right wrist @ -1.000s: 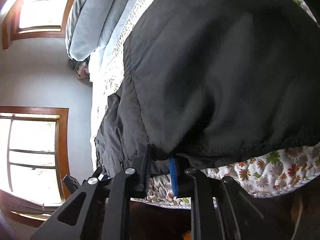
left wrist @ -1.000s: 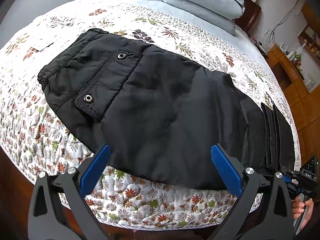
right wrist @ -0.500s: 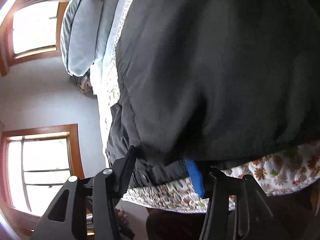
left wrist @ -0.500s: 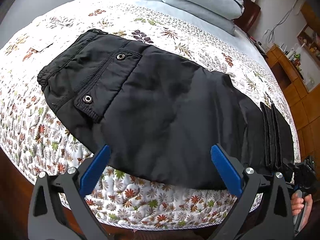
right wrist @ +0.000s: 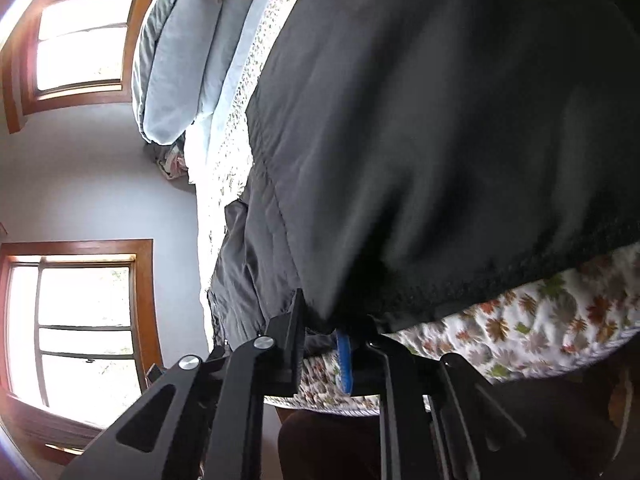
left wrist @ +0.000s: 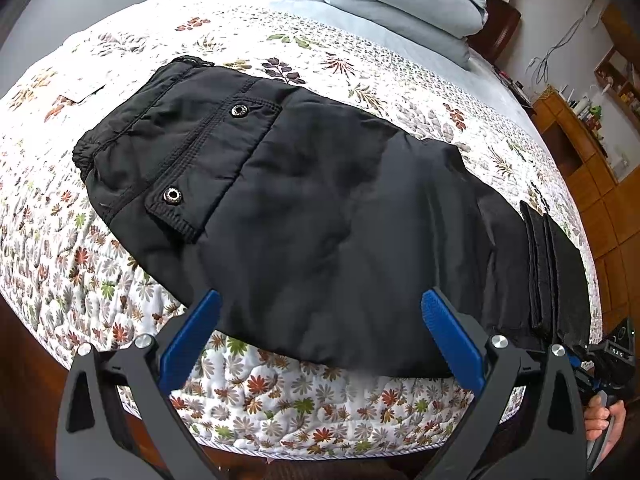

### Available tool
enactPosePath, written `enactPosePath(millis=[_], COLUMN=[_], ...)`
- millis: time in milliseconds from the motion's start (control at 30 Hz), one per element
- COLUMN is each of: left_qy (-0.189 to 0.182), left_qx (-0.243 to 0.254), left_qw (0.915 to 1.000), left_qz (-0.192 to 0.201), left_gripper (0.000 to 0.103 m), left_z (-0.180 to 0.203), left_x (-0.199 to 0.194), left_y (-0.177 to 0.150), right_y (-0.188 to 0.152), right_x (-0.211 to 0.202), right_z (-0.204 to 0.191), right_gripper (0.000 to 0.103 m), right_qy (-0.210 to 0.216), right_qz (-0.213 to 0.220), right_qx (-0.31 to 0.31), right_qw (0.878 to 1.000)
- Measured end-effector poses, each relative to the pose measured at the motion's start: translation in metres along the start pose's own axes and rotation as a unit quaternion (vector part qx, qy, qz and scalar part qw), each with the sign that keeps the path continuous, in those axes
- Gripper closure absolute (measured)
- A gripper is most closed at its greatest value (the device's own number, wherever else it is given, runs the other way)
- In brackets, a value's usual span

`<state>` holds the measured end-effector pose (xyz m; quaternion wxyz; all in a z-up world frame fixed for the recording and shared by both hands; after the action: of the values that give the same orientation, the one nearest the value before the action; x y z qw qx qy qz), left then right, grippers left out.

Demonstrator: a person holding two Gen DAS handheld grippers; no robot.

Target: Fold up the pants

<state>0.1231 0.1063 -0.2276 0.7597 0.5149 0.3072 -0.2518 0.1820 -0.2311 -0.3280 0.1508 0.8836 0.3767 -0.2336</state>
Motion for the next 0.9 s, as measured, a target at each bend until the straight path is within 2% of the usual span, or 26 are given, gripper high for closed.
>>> enactPosePath(millis=[100,167,200,233,300,433,533,567,600,633,700,800,900], left_qy=[0.0,0.0,0.0,0.0,-0.001,-0.001,-0.002,-0.002,-0.002,-0.002,-0.002,-0.001,-0.001], left_qx=[0.001,0.003,0.003,0.004,0.004,0.002,0.0,0.0,0.0,0.0,0.0,-0.002,-0.003], left_qw=[1.0,1.0,1.0,1.0,1.0,1.0,1.0,1.0,1.0,1.0,1.0,1.0,1.0], left_qz=[-0.001,-0.001,-0.002,-0.003,-0.003,-0.001,-0.001,-0.001,-0.001,-0.001,0.0,0.0,-0.002], left_gripper=[0.003,0.003,0.003,0.003,0.003,0.003,0.003,0.003,0.003,0.003,0.003,0.003,0.003], left_z=[0.001,0.002,0.002,0.002,0.003,0.002,0.002,0.002,0.002,0.002,0.002,0.001,0.001], left_x=[0.001,0.001,0.002,0.002,0.002,0.001,0.001,0.001,0.001,0.001,0.001,0.001,0.001], left_y=[-0.001,-0.001,-0.002,-0.002,-0.002,-0.001,-0.001,0.0,0.0,0.0,0.0,0.0,-0.001], right_y=[0.003,0.004,0.003,0.003,0.002,0.002,0.006,0.007,0.009,0.01,0.011,0.009,0.007], right_x=[0.001,0.005,0.008,0.011,0.018,0.027,0.033,0.035,0.037,0.039,0.041,0.04,0.032], right_z=[0.001,-0.004,-0.006,-0.007,-0.01,-0.012,-0.012,-0.012,-0.012,-0.011,-0.009,-0.008,-0.005], right_gripper=[0.088,0.079,0.071,0.056,0.043,0.037,0.036,0.036,0.042,0.059,0.08,0.089,0.09], right_qy=[0.022,0.043,0.049,0.053,0.057,0.04,0.039,0.038,0.036,0.033,0.027,0.022,0.013], right_qz=[-0.006,-0.013,-0.016,-0.017,-0.014,0.005,0.022,0.027,0.033,0.037,0.039,0.043,0.04], right_qx=[0.017,0.03,0.041,0.055,0.077,0.088,0.101,0.105,0.106,0.104,0.097,0.084,0.071], right_qw=[1.0,0.999,0.998,0.997,0.995,0.995,0.994,0.993,0.993,0.993,0.994,0.995,0.997])
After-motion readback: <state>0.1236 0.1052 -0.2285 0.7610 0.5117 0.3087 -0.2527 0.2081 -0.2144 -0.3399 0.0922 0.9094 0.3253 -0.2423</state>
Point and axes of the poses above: each gripper's, at about its wrist camera, not at the fingertips, and x roughly the way its jaws point, z to its right, y to its top, the point moved 10 cm from there along x, roughly the way its jaws point, and after that the axes turned 13 degrees about z, right-handed, at the moved point
